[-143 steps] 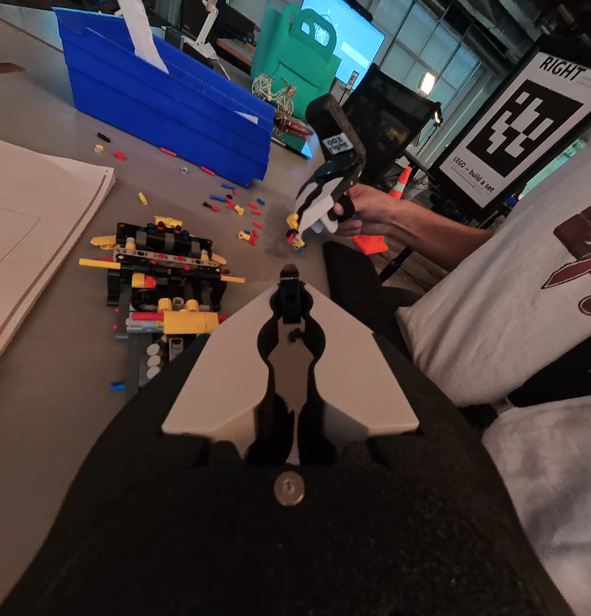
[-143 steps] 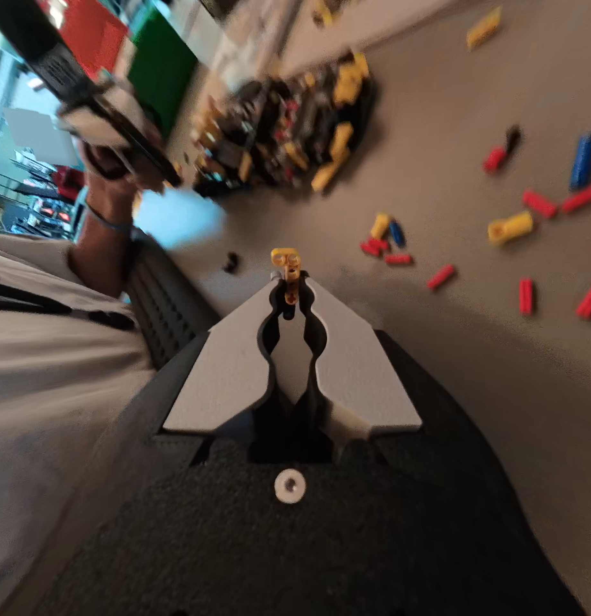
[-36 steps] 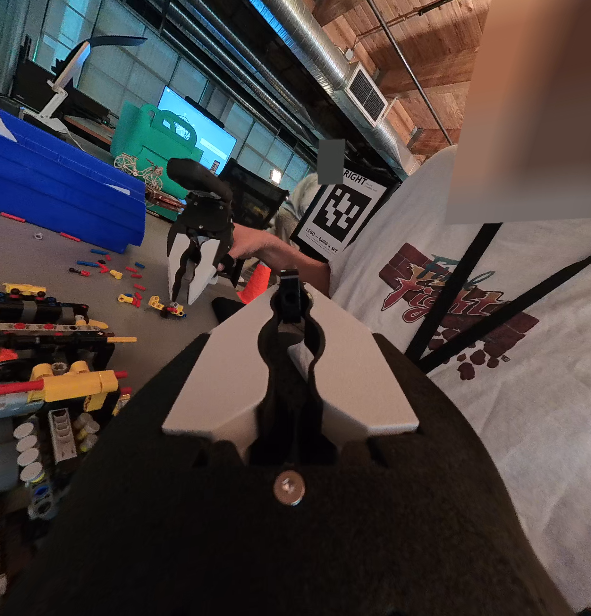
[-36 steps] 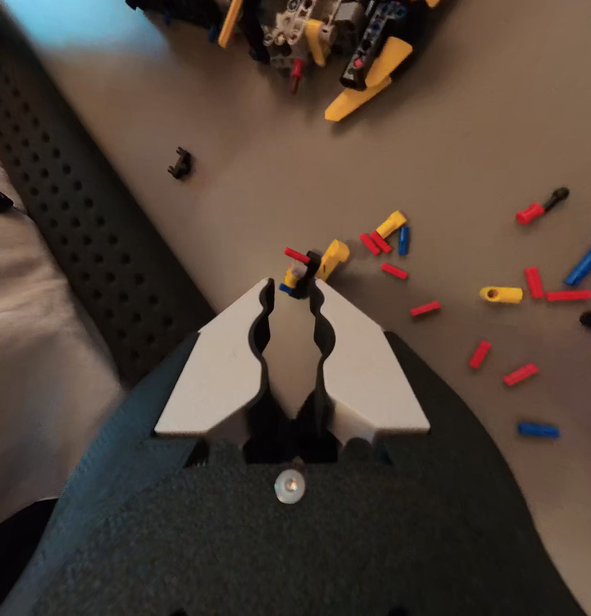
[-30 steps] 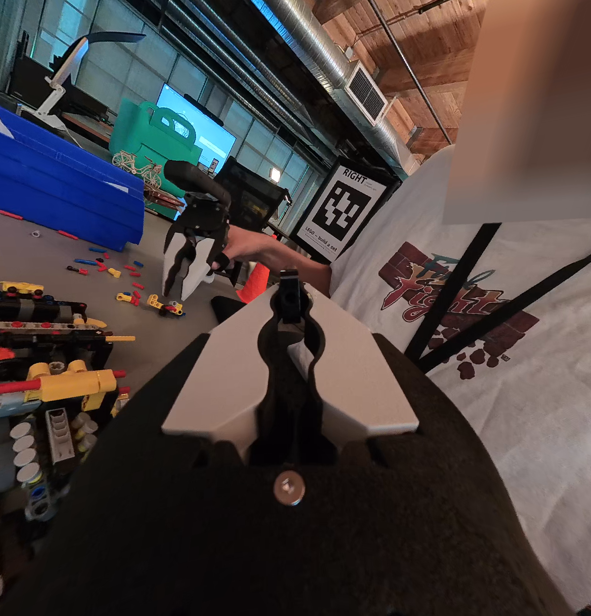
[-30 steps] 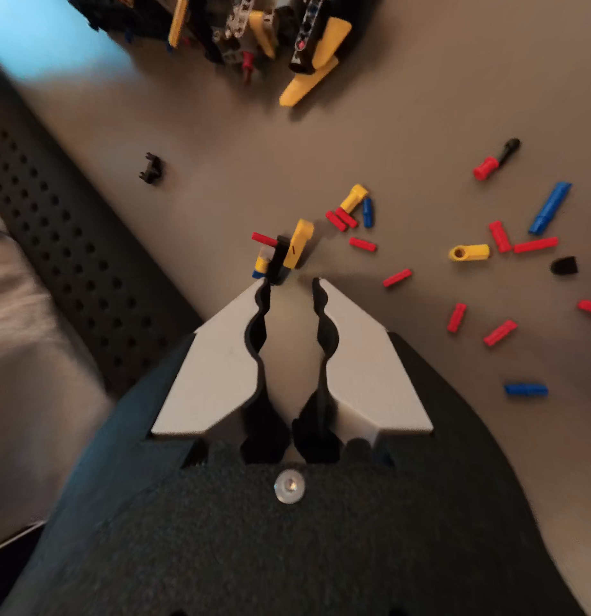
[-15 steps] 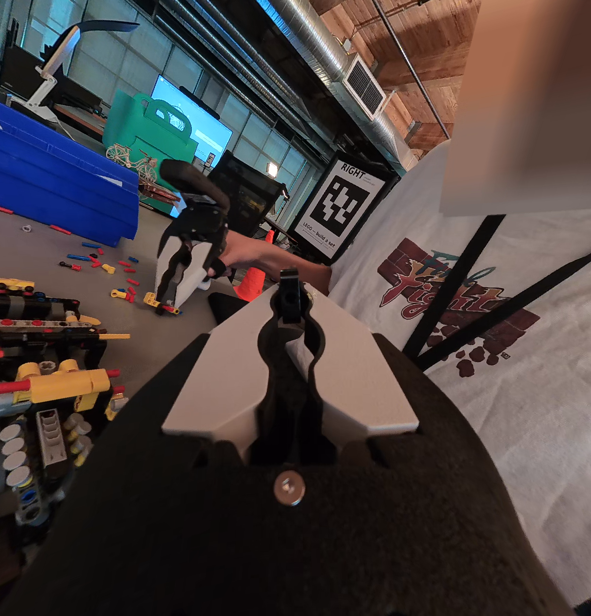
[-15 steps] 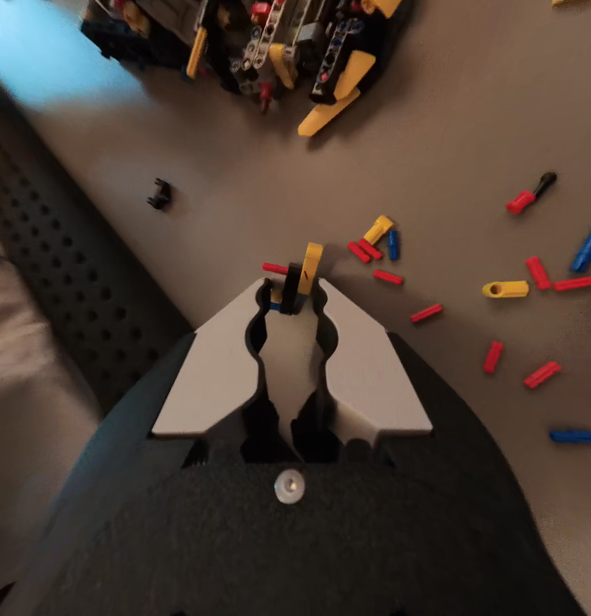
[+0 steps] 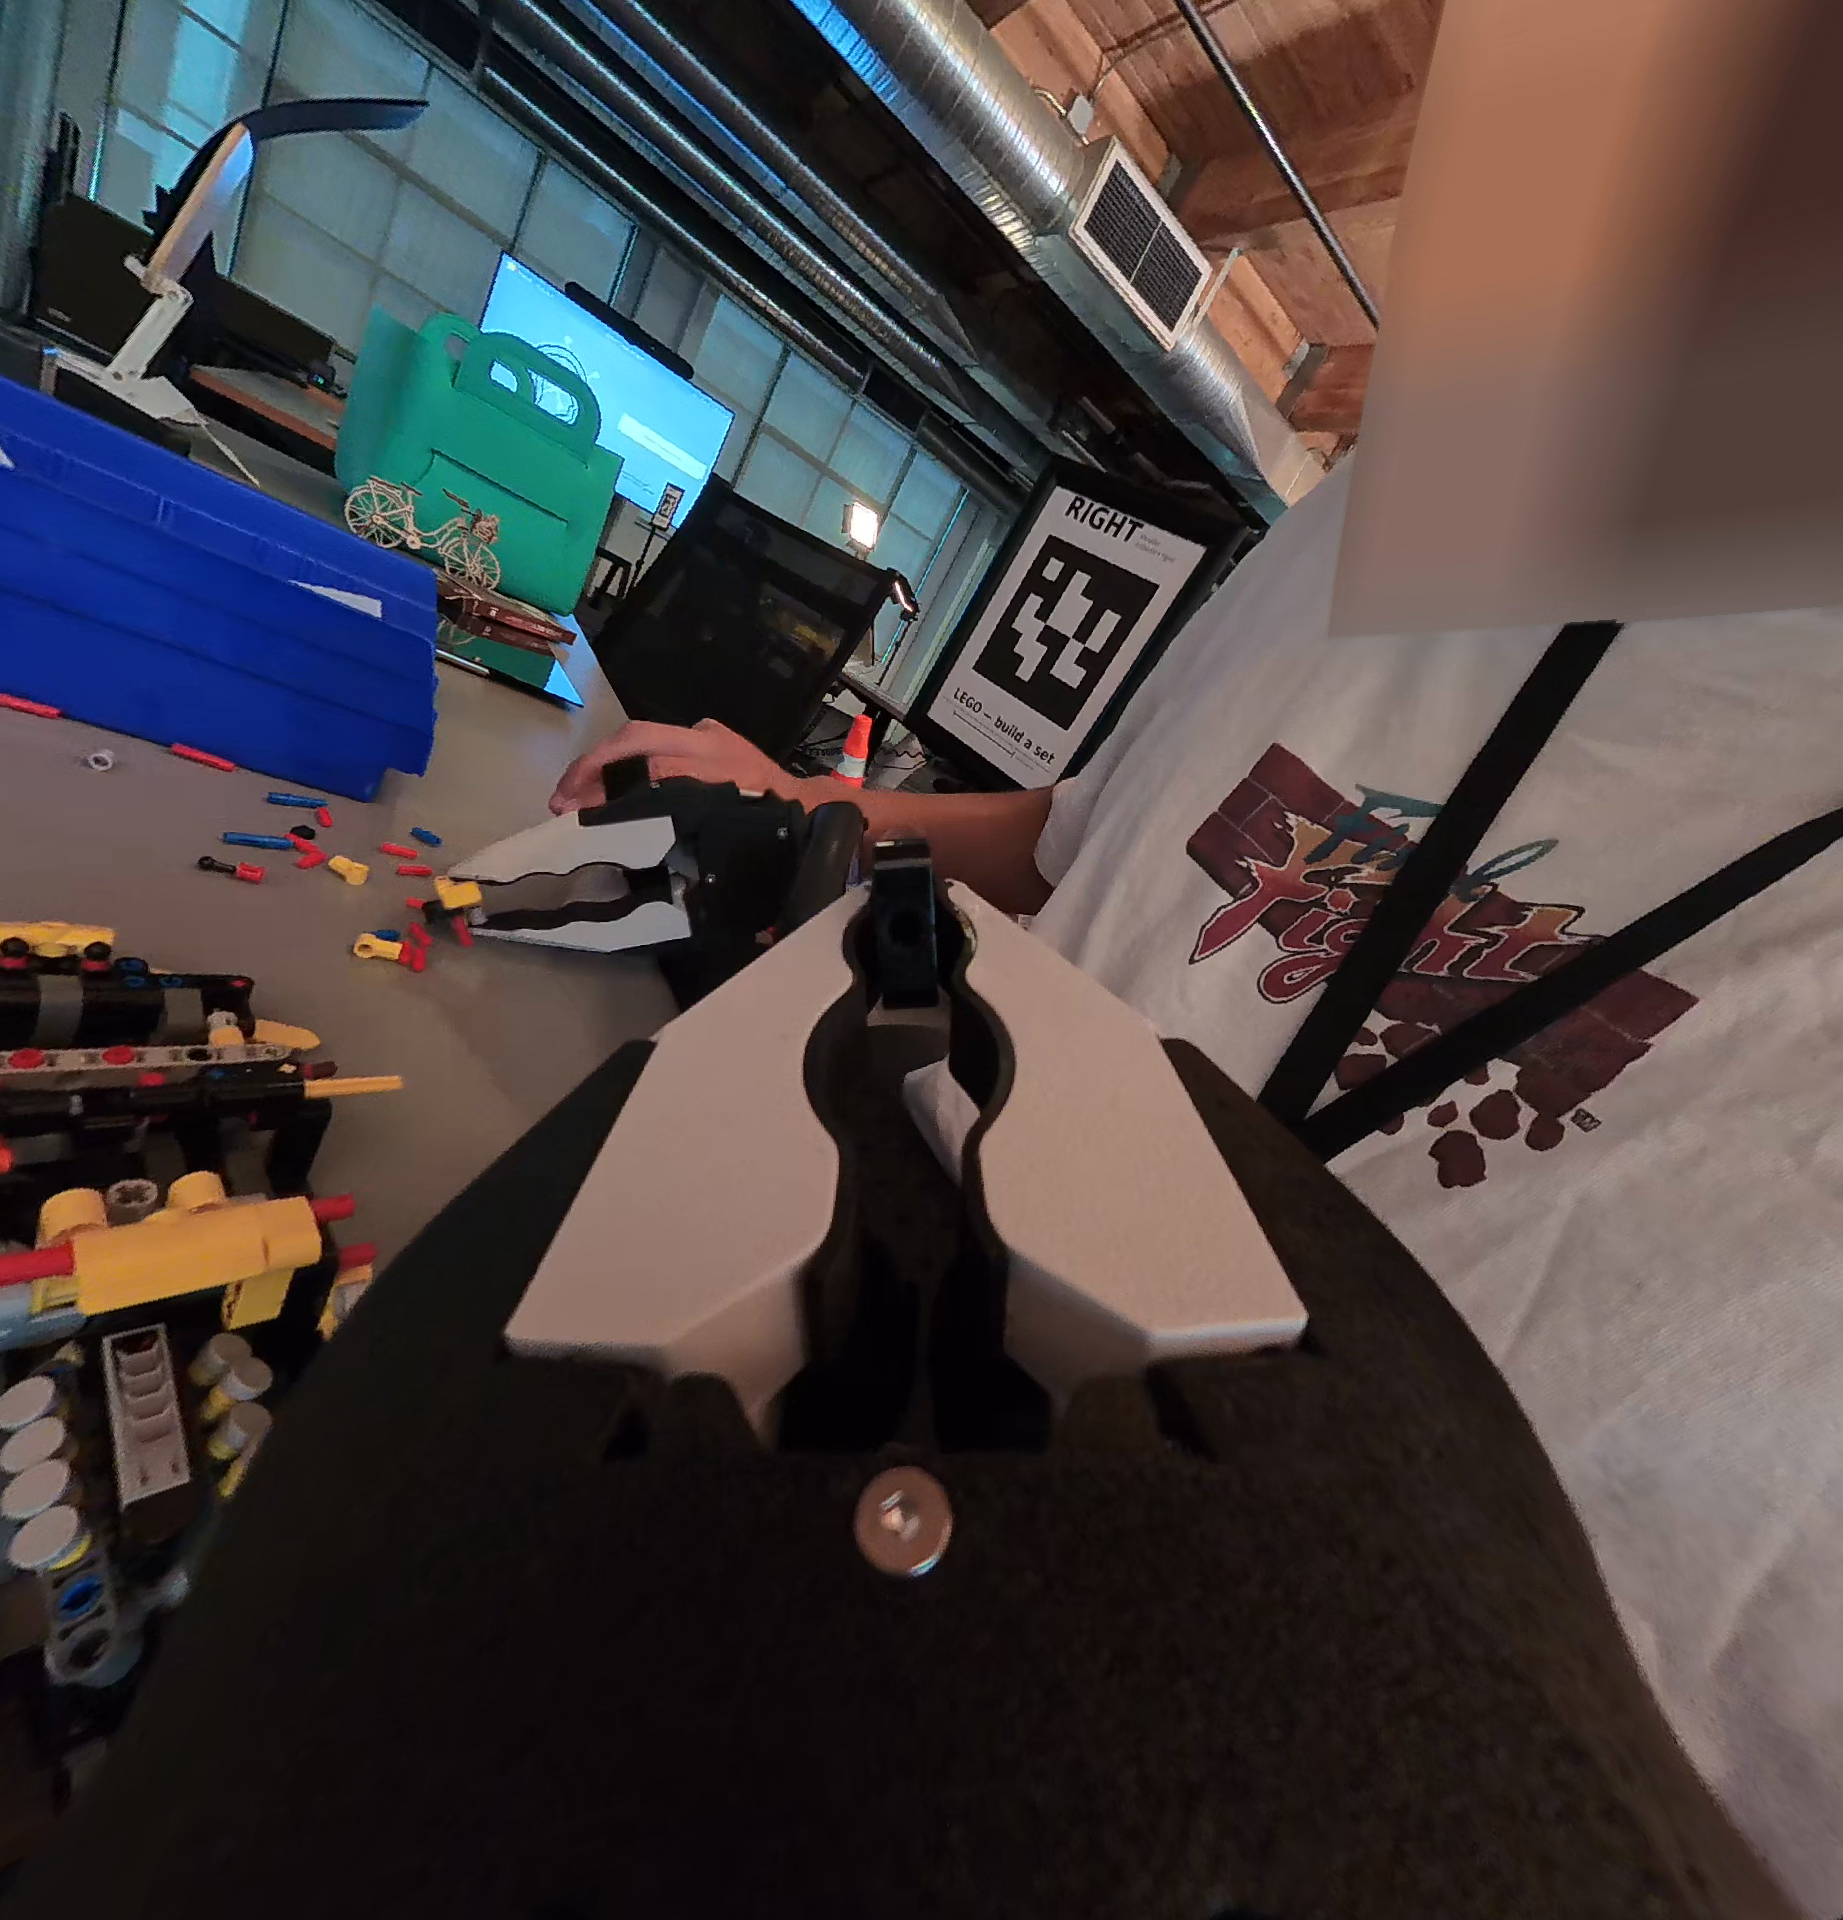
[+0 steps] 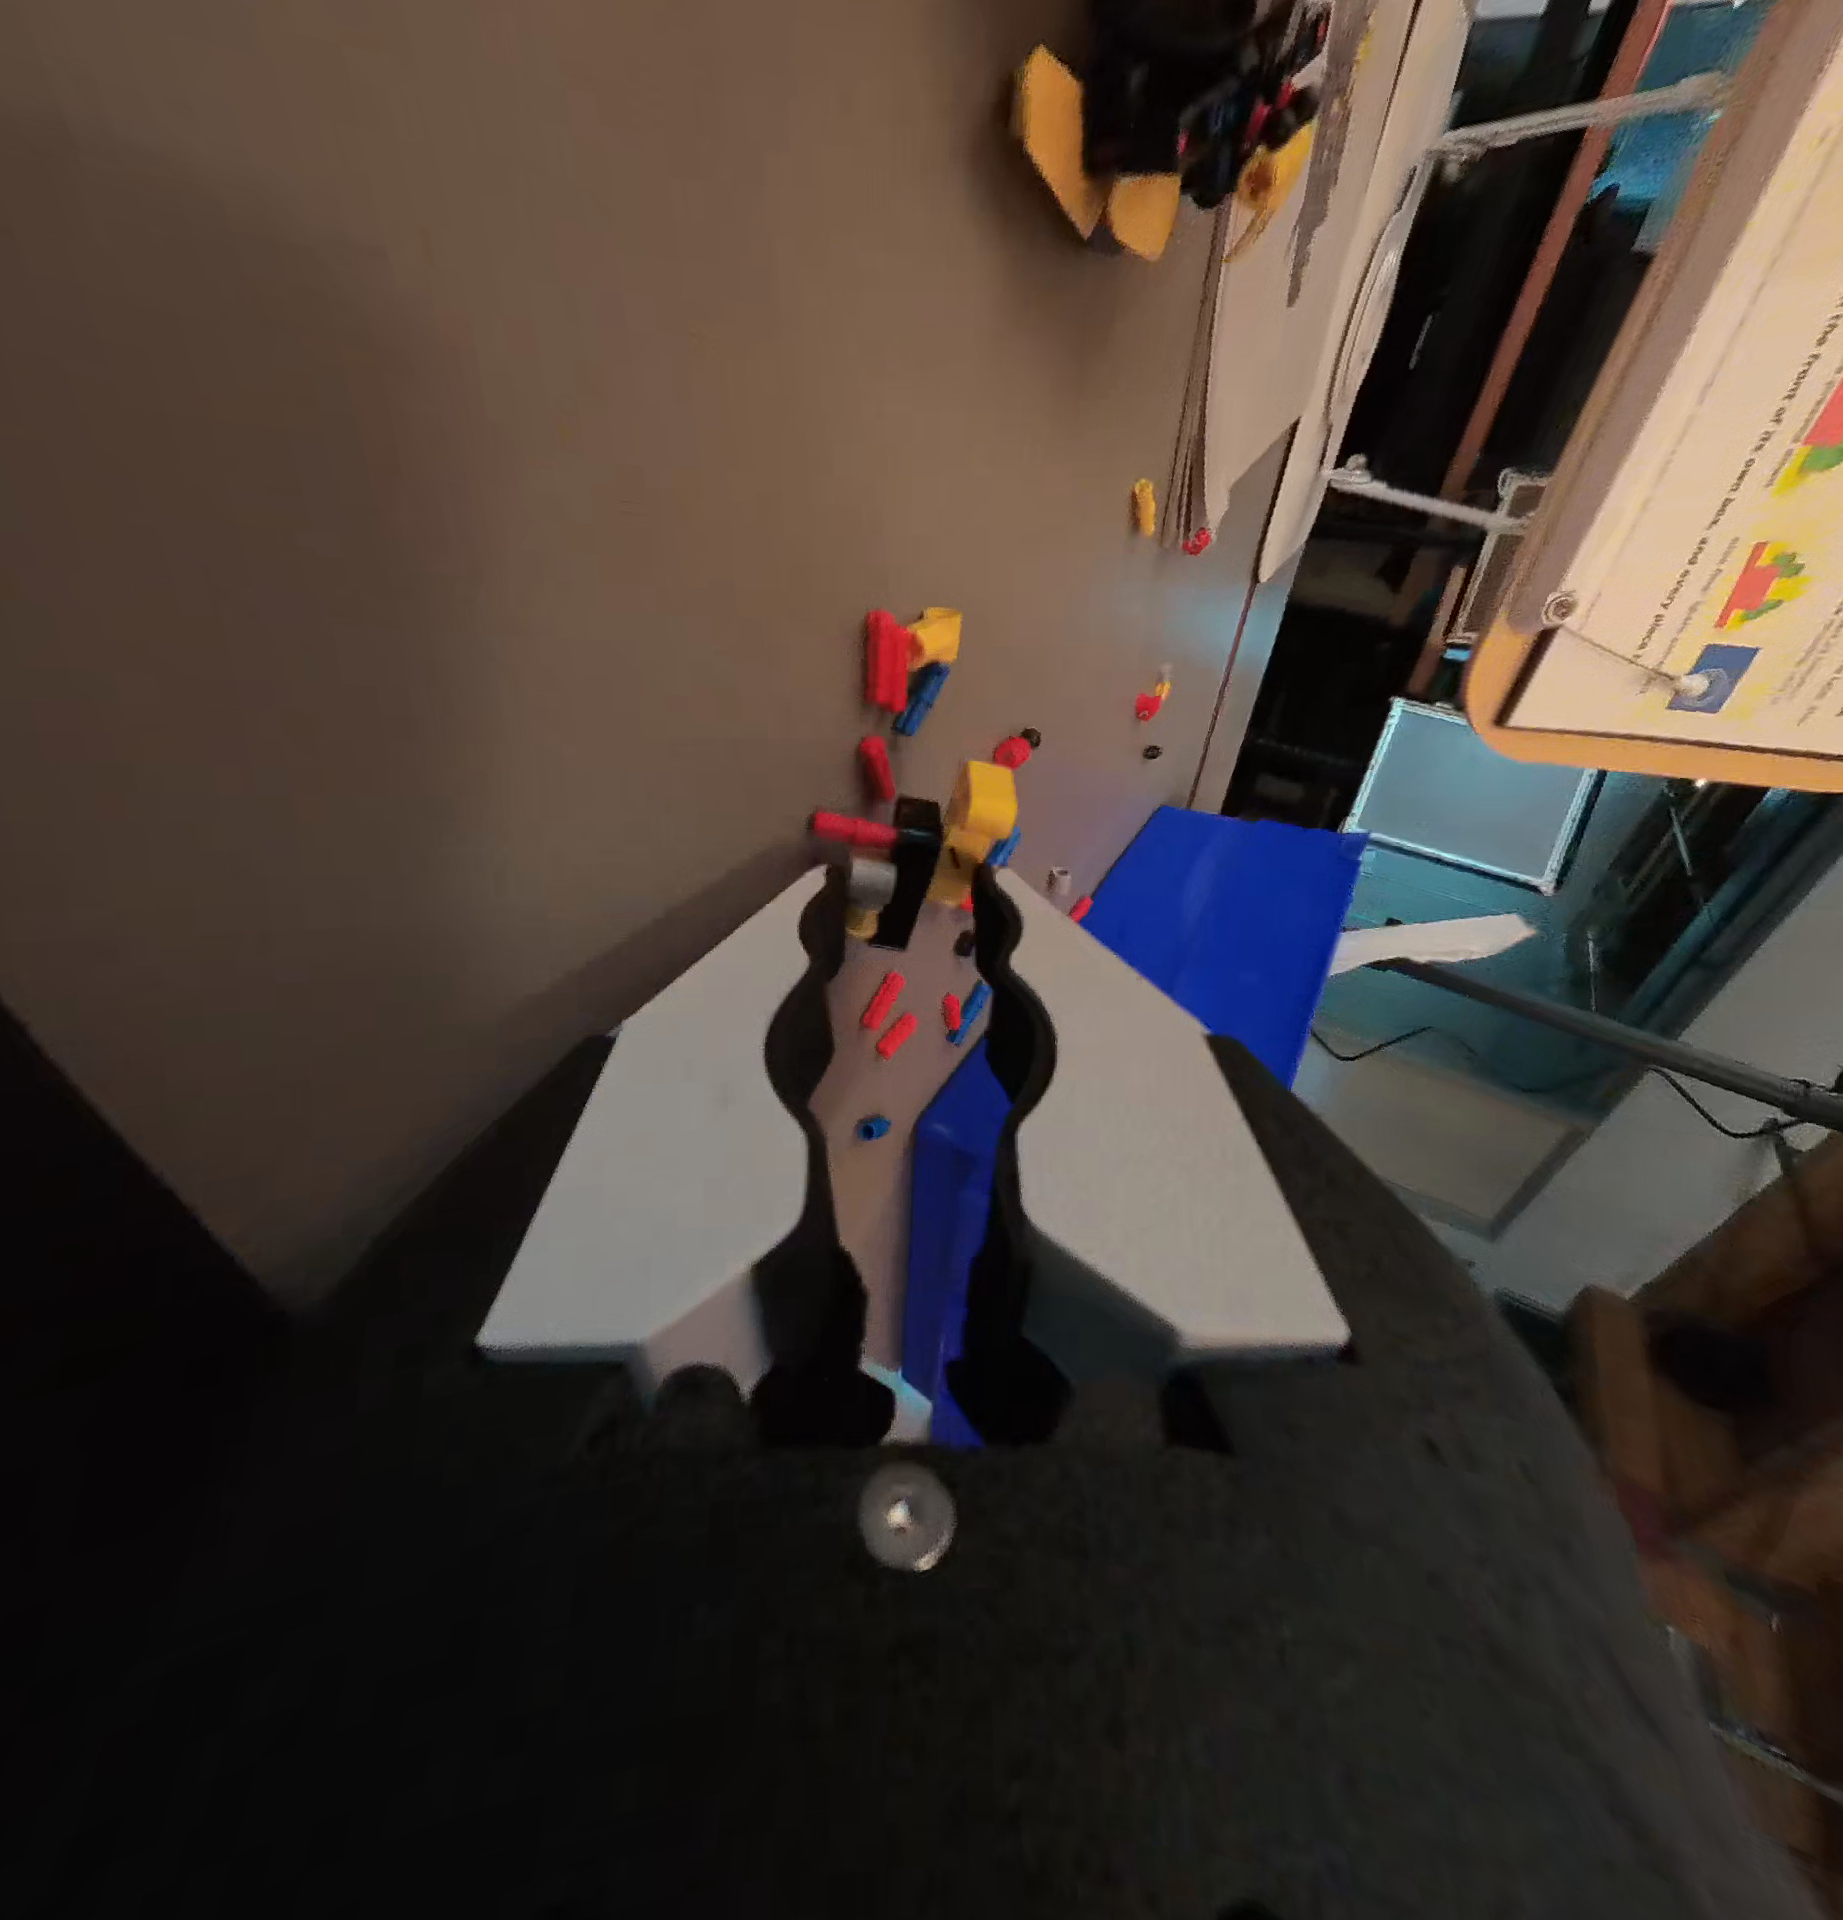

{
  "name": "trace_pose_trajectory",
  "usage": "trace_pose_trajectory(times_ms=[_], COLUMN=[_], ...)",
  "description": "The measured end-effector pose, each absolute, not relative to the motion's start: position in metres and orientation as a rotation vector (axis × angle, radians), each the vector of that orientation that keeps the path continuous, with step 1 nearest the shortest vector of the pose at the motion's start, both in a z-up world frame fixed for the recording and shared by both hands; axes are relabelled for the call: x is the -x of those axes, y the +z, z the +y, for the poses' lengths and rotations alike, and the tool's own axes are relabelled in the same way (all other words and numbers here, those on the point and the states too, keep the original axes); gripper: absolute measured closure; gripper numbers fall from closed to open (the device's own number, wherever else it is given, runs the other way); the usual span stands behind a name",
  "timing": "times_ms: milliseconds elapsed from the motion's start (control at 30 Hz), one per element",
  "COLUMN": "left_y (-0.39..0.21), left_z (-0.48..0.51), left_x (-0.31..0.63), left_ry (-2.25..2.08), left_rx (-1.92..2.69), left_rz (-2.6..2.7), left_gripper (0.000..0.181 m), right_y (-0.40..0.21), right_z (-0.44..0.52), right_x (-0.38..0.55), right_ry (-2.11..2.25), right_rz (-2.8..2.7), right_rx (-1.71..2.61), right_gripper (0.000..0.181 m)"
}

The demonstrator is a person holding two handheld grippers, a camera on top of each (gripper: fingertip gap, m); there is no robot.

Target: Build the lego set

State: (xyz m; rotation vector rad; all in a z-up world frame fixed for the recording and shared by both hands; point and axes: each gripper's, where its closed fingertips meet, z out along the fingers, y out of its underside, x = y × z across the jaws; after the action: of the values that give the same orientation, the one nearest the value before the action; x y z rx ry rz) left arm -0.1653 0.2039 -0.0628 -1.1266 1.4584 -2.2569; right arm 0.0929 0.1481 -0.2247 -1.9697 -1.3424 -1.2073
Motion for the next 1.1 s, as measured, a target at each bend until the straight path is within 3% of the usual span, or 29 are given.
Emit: trace_pose_trajectory(times_ms=[367, 733, 967, 1100], left_y=[-0.062, -0.058, -0.062, -0.063], left_z=[0.204, 0.199, 0.201, 0.2], left_x=[0.165, 0.167, 0.165, 0.165], left_ry=[-2.264, -2.314, -2.305, -2.325], left_rx=[1.131, 1.1, 1.118, 1.116], left_rz=[1.45, 1.443, 1.45, 1.451], left_gripper=[0.174, 0.174, 0.174, 0.174], right_y=[-0.228, -0.204, -0.236, -0.238], right_z=[0.133, 0.138, 0.148, 0.139], right_x=[-0.085, -0.109, -0.113, -0.097], right_ry=[-1.057, 0.717, 0.528, 0.714], right_rz=[-1.195, -0.227, -0.529, -0.578], right_rx=[2.041, 2.368, 2.515, 2.528], right_gripper=[0.157, 0.157, 0.157, 0.157])
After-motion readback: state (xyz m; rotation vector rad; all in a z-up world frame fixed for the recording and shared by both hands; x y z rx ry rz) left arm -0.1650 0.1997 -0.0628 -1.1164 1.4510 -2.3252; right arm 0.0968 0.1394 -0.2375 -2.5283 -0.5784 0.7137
